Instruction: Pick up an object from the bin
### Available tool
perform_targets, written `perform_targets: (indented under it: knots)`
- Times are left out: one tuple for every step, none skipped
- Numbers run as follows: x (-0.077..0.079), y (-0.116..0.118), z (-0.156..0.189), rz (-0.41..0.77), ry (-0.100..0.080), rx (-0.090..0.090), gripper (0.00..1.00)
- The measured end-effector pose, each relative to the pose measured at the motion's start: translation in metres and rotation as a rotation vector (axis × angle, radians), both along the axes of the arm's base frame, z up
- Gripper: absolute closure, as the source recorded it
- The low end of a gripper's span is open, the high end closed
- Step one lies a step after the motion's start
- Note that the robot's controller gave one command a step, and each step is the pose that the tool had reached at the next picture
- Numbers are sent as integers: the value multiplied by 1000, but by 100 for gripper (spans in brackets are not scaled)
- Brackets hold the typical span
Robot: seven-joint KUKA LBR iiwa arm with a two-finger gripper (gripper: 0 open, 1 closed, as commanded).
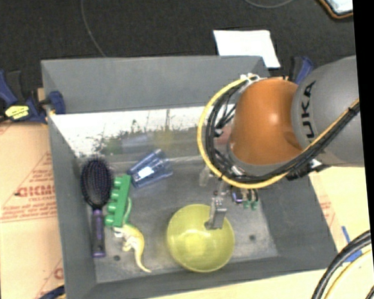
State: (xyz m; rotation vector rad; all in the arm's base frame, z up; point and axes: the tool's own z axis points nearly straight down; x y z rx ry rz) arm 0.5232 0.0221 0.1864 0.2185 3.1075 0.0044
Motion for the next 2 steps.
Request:
perform_targets:
  knots:
    - [-25, -42, -106, -51, 5, -4, 0]
    - [-7, 34, -22, 48, -28, 3, 0]
